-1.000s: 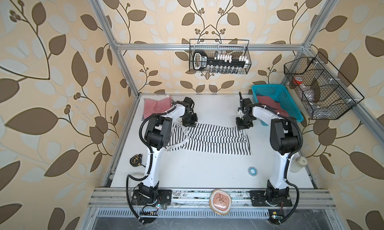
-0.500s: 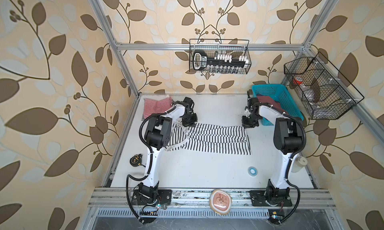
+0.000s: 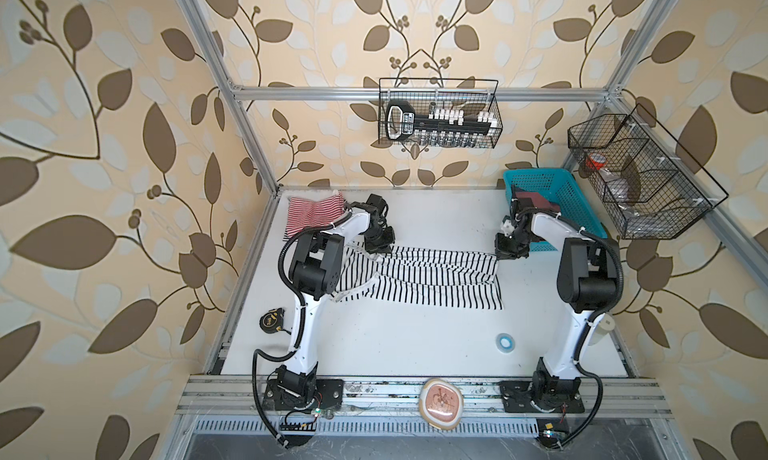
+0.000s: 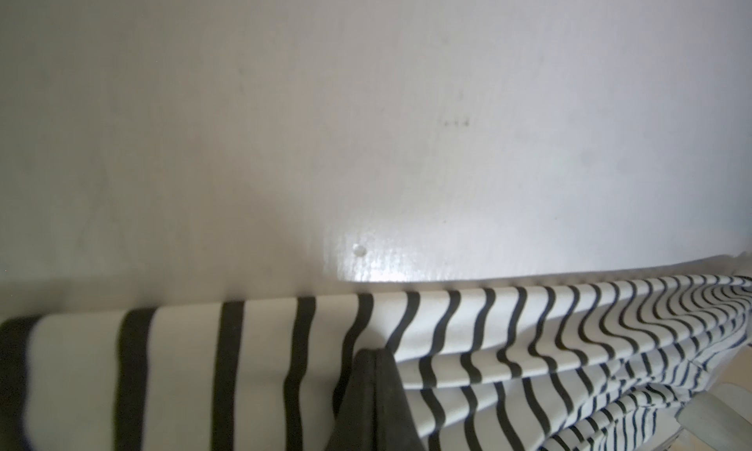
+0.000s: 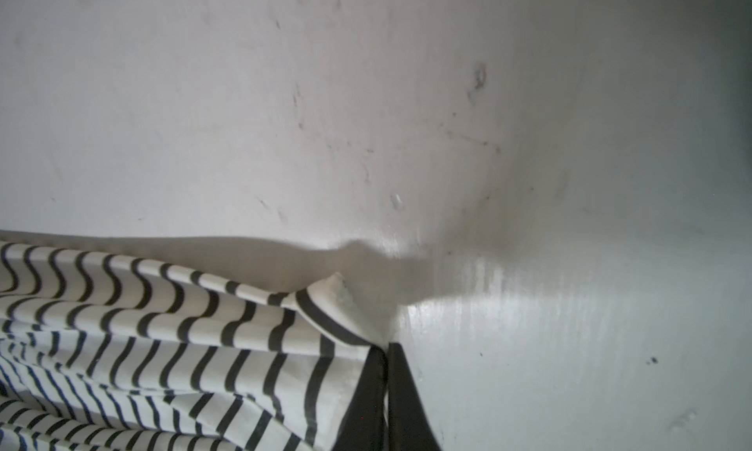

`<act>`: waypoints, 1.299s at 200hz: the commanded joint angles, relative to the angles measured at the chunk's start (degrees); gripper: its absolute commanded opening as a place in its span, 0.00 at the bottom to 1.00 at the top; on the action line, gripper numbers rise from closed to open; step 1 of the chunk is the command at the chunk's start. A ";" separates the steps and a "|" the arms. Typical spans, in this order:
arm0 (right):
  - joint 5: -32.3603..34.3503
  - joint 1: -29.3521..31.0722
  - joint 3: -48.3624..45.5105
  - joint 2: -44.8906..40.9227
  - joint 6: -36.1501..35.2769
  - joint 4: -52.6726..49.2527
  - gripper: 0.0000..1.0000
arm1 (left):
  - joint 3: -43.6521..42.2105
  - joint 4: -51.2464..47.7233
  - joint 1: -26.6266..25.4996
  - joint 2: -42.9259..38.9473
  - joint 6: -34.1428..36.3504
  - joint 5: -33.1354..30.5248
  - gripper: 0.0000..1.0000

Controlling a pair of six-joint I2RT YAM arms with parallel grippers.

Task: Fold and stack the tank tops

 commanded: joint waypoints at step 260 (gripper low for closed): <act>-6.39 21.16 -4.87 0.42 0.58 5.74 0.41 | -13.62 -7.82 -3.40 -14.44 1.76 -9.29 0.21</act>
